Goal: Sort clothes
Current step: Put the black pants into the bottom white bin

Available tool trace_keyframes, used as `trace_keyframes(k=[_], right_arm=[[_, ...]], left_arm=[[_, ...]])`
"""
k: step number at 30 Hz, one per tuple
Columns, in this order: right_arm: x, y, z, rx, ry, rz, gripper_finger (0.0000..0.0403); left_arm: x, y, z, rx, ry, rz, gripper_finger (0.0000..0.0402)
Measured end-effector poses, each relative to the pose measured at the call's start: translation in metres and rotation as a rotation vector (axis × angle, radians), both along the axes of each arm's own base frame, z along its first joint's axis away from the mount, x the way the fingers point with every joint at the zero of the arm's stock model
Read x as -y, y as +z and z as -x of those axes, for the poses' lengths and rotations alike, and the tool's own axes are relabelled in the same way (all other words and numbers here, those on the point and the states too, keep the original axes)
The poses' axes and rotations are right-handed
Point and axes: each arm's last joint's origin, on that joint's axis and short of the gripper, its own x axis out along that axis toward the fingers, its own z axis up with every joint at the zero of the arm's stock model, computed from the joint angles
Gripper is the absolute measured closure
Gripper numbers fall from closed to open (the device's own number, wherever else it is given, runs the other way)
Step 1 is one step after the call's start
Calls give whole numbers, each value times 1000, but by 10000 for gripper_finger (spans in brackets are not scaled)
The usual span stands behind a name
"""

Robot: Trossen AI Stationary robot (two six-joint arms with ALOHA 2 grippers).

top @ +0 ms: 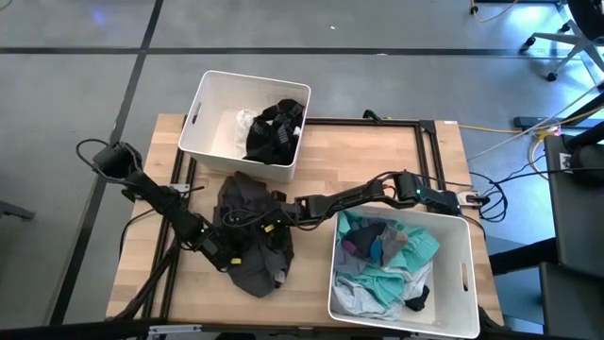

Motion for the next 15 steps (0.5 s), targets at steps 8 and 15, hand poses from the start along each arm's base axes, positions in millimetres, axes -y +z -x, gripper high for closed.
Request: trace_keyframes(k=[8,15], right_arm=[[8,-31,-2,-54,4,-14,241],[9,-41,-3,-70,20,-27,373]], left_arm=[[2,0,-4,78,-21,10,258],[-2,-3,-5,99,-34,6,258]])
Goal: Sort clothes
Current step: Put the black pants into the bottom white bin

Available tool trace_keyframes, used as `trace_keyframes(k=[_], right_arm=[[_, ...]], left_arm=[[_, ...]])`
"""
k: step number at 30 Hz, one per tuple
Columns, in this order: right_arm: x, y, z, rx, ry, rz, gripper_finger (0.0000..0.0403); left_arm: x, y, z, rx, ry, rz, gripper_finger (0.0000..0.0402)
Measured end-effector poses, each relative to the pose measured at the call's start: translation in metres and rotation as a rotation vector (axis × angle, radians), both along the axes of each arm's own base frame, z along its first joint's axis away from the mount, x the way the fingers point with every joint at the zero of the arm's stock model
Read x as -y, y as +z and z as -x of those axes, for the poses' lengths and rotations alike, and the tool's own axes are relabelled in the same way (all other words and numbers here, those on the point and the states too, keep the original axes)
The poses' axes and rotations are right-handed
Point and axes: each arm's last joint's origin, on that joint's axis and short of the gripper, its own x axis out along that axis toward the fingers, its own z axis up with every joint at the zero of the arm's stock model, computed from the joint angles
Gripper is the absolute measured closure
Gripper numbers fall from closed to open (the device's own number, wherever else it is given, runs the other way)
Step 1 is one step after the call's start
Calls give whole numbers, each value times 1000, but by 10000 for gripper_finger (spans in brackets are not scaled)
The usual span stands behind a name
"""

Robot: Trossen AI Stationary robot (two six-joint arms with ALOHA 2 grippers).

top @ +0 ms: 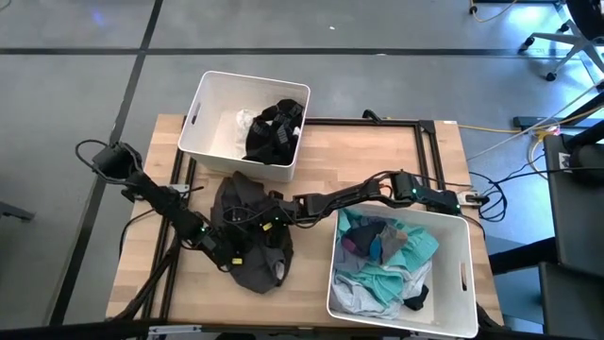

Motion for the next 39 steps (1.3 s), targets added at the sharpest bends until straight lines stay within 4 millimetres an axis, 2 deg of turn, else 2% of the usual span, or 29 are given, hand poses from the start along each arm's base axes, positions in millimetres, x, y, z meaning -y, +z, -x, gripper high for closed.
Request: trace_keyframes(k=[4,8,11,15,18,22,31,39], right_arm=[[0,1,-1,2,12,17,380],[-1,5,-4,3,10,38,379],[-5,16,-6,18,34,67,381],[-13,42,-2,53,55,132,381],[-18,66,3,63,63,191,381],[-28,110,14,118,46,271,381],[-45,188,45,211,40,379,381],[-51,245,78,272,-41,495,380]], left_arm=[[4,10,-1,-9,-35,-11,258],[12,42,2,-28,-74,5,258],[15,66,14,-57,-81,12,258],[14,89,33,-61,-77,58,258],[10,95,47,-65,-66,85,258],[5,98,59,-48,-10,91,258],[4,96,67,-3,39,46,258],[4,95,66,9,49,43,258]])
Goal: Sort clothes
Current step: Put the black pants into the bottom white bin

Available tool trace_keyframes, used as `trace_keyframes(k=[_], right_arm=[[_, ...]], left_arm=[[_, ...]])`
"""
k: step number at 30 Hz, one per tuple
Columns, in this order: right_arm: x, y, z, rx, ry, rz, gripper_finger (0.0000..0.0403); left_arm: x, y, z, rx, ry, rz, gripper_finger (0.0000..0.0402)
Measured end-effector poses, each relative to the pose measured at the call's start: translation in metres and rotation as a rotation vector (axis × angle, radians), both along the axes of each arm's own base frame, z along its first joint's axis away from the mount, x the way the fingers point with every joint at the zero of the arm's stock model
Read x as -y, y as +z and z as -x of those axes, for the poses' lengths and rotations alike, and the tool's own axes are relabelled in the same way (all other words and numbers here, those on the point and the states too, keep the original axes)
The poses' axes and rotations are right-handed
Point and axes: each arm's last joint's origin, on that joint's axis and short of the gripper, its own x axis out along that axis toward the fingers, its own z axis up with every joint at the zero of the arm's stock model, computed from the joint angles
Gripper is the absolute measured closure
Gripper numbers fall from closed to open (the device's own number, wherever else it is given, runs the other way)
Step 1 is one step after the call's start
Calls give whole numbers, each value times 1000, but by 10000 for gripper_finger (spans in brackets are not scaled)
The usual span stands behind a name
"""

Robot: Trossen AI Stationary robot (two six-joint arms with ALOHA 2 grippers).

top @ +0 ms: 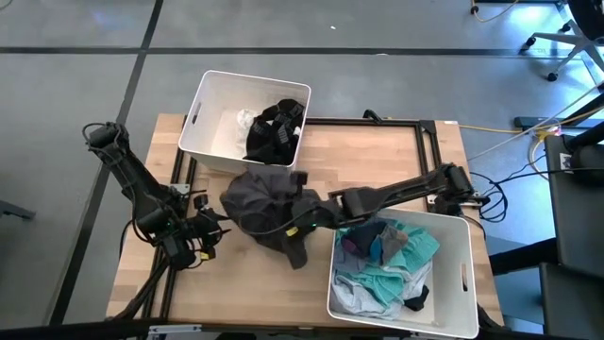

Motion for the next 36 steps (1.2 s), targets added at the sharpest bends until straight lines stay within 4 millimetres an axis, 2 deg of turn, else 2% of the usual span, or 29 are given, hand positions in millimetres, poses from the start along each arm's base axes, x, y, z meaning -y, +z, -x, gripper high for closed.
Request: trace_keyframes(k=[9,14,19,27,36], right_arm=[[11,61,36,135,-46,42,379],[9,90,61,201,-31,49,379],[2,122,93,293,-19,26,378],[-34,155,151,374,4,48,378],[-82,158,217,338,96,14,376]], left_arm=[[0,0,0,5,2,-4,258],[0,0,0,6,2,-6,258],[0,0,0,13,7,-5,258],[0,1,0,22,12,-11,258],[0,1,0,25,13,-13,258]])
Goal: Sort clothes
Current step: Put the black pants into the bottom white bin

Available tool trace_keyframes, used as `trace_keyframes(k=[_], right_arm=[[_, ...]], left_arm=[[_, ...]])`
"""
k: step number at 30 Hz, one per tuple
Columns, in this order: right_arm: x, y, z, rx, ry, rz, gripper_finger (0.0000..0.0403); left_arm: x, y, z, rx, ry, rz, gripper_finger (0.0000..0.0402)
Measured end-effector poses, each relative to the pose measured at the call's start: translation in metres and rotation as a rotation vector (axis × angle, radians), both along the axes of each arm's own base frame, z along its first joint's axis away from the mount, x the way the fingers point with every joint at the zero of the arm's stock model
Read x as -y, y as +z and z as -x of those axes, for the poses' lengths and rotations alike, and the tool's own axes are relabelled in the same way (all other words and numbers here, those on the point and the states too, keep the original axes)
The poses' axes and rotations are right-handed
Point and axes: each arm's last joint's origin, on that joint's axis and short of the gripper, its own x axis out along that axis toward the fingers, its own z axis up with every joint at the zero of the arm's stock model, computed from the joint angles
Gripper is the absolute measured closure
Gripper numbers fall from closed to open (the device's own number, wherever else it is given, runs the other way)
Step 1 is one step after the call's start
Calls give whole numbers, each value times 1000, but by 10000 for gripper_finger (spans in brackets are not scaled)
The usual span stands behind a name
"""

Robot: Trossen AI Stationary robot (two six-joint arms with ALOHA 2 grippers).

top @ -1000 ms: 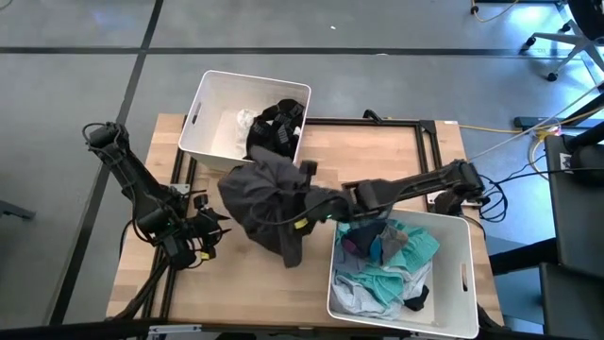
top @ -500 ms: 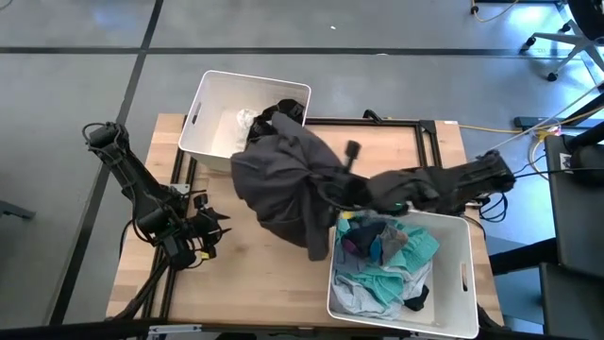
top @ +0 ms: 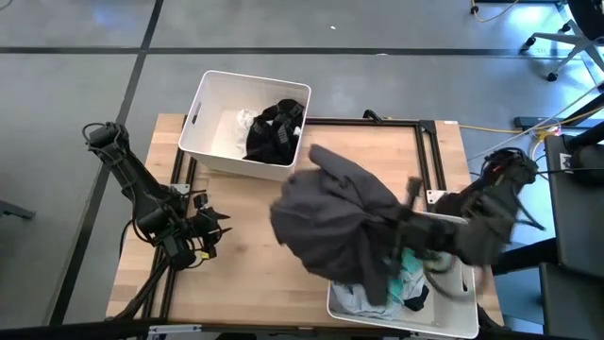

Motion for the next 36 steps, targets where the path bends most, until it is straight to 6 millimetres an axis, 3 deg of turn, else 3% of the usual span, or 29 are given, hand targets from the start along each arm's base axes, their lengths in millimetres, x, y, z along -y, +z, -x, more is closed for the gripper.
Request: trace_keyframes(k=[6,15,17,22,28,32,36], right_arm=[[-18,-15,46,-73,14,-64,375],[-2,-59,95,-362,-98,-431,374],[-3,-75,96,-449,-161,-506,374],[-8,-118,96,-582,-227,-489,374],[-2,-187,88,-535,-359,-362,373],[8,-236,83,-568,-420,-339,373],[18,-273,81,-654,-452,-358,372]], left_arm=[[0,0,0,7,3,-5,258],[0,0,0,8,4,-6,258],[0,0,0,8,4,-6,258],[0,0,0,17,7,-13,258],[-1,1,0,26,11,-21,258],[-1,1,0,36,16,-29,258],[-1,1,0,38,16,-30,258]])
